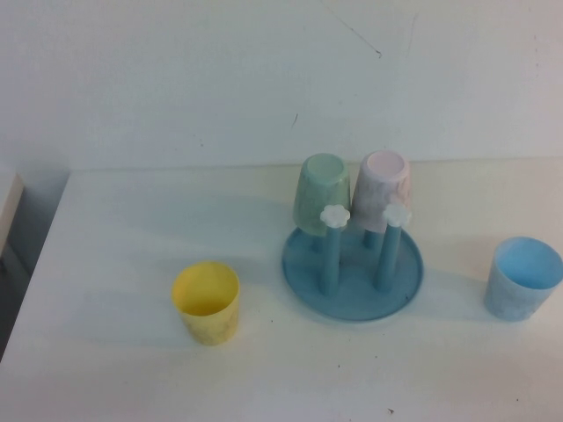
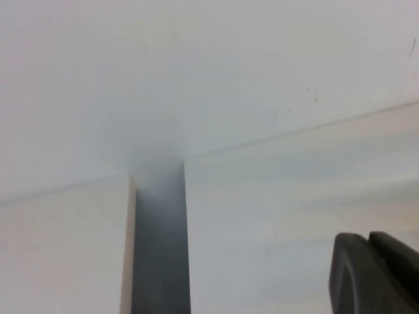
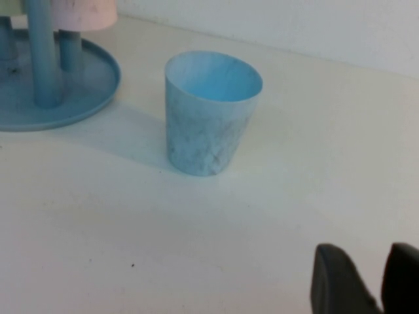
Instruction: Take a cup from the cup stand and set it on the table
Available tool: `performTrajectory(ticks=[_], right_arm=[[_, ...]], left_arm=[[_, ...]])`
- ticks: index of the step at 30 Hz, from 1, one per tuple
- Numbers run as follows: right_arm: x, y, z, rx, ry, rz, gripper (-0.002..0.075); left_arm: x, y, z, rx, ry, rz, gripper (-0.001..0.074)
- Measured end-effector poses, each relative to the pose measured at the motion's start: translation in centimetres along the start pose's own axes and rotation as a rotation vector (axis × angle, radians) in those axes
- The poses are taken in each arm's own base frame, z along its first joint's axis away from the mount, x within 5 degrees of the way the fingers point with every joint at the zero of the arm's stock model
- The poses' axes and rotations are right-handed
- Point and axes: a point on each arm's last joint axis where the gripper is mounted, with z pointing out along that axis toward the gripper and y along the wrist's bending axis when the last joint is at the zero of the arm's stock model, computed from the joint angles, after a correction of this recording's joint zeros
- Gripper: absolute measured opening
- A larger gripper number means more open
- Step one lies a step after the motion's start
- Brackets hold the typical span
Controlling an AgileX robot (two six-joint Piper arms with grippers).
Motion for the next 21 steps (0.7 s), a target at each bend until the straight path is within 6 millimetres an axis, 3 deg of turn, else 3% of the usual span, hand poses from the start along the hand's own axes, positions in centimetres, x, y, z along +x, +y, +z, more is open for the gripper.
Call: performTrajectory(ticks=[6,10,21], right_arm=[[0.0,0.0,0.0,-0.001,0.0,-0.002,0.0166],[0.0,0.0,0.0,-0.001,0.0,-0.002,0.0166],[0.0,0.0,0.0,0.0,0.0,-0.004,0.0165]], left_arm=[[2.7,-0.1,0.7,-0.042,0.057,-0.144,-0.0002],[3.2,-0.1,0.7,-0.066,0.099,-0.264,-0.0002],[3.8,-0.1,0.6,-0.077,0.167,-0.291,-0.0002]])
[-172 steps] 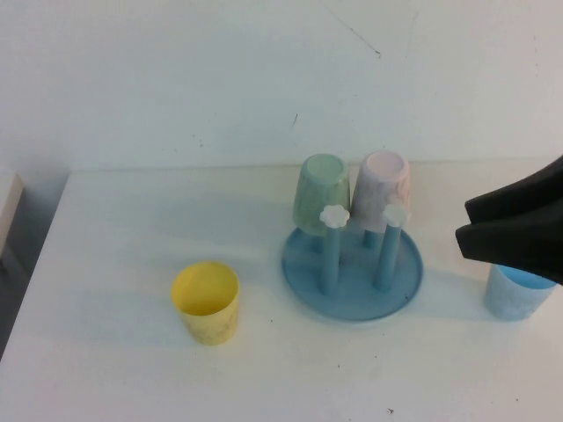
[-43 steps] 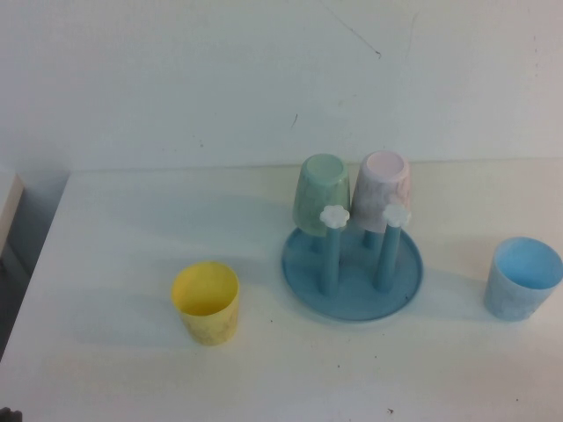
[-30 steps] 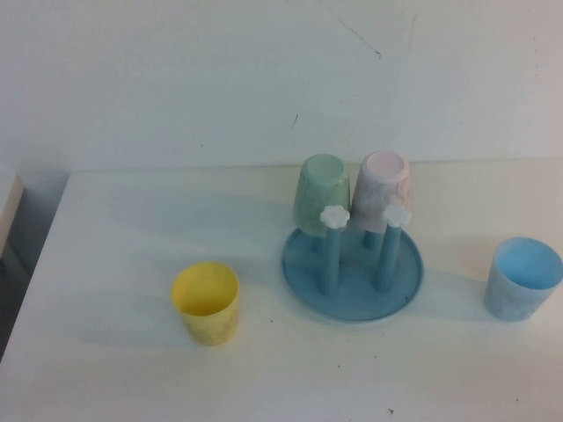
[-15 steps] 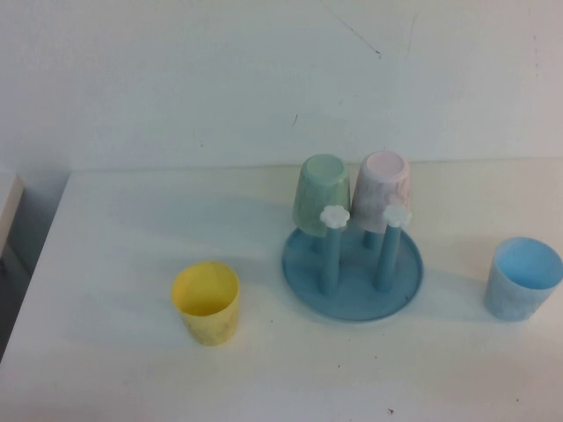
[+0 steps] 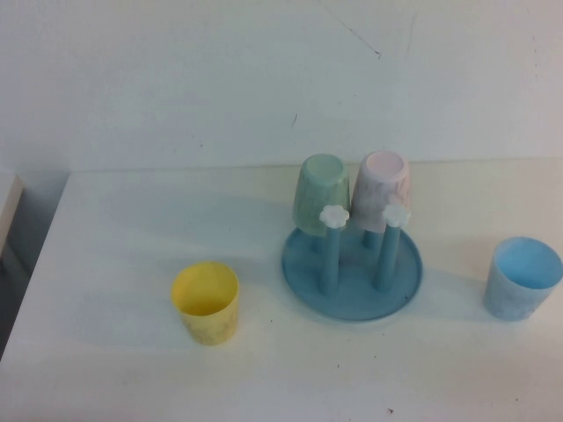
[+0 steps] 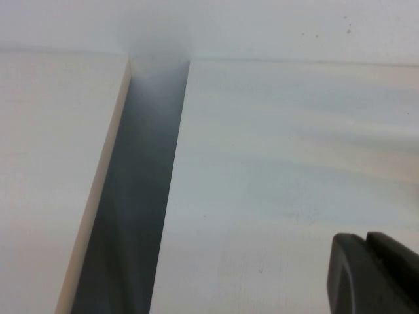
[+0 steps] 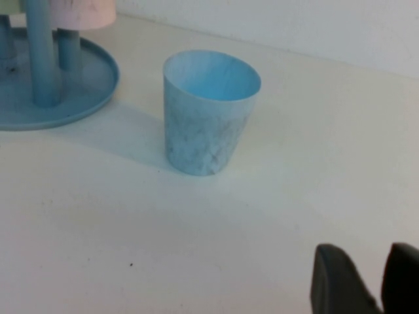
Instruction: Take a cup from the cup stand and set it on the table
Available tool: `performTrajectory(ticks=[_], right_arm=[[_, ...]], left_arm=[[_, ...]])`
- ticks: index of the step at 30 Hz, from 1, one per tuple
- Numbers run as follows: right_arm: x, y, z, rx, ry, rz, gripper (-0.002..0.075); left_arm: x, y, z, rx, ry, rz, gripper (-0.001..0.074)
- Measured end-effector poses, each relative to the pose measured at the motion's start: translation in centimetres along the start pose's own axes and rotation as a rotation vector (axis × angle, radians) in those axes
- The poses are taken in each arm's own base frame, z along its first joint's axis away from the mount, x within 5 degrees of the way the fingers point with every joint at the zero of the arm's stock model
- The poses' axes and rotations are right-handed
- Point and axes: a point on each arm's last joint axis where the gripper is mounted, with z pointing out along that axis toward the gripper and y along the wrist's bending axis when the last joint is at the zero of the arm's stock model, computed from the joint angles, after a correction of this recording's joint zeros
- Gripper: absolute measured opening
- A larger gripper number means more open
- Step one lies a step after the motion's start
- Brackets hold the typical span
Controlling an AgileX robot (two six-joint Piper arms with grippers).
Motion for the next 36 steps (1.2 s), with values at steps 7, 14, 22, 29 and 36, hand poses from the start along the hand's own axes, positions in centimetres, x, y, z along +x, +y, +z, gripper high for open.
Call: performTrajectory(ticks=[7,14,22,29,36], right_arm=[[0.0,0.0,0.0,0.0,0.0,0.0,0.0165],[0.0,0.0,0.0,0.0,0.0,0.0,0.0165],[0.0,0.0,0.0,0.0,0.0,0.0,0.0165],[0.0,0.0,0.0,0.0,0.0,0.0,0.0165],[0.0,0.0,0.0,0.0,0.0,0.0,0.0165]], left_arm=[[0.0,0.0,-0.02,-0.001,0.004,0.002,-0.0002],[-0.02,0.0,-0.04,-0.001,0.006,-0.014,-0.0002],[0.02,0.01,-0.02,-0.002,0.007,-0.015,-0.0002],[0.02,0.01,-0.02,-0.002,0.007,-0.015,-0.0002],[0.02,0.01,-0.02,-0.002,0.007,-0.015,-0.0002]])
